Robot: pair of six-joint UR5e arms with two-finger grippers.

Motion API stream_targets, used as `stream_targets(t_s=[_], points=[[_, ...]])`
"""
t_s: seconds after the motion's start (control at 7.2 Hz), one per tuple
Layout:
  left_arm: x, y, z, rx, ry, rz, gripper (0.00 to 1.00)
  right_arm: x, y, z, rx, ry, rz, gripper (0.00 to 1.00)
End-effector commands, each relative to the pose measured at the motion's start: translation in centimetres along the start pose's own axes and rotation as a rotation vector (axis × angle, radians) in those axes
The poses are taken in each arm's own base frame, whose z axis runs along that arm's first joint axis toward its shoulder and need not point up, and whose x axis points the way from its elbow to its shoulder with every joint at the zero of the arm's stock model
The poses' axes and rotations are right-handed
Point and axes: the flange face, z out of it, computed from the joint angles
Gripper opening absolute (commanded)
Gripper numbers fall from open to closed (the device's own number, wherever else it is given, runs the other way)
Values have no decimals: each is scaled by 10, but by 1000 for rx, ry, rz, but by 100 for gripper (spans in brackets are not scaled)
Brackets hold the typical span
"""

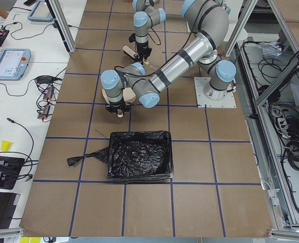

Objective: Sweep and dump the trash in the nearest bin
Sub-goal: 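Sweep the bread pieces into the dustpan with the right gripper's brush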

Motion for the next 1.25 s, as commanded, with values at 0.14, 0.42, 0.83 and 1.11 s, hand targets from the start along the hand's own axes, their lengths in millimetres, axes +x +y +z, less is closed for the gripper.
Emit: stream_targets(t_s=[0.14,0.42,0.83,1.11], points=[[-1,0,-2,-2,-4,1,4,-55,70,30,42,-48,-100,0],[-1,0,-3,-4,-7,-1,4,-57,81,34,-4,30,-383,0],[-1,0,-4,-5,-10,-1,4,-51,65,42,-142,91,-927,1],[-1,0,-4,-4,-10,-1,4,-51,60,52,-183,90,-1236,3]])
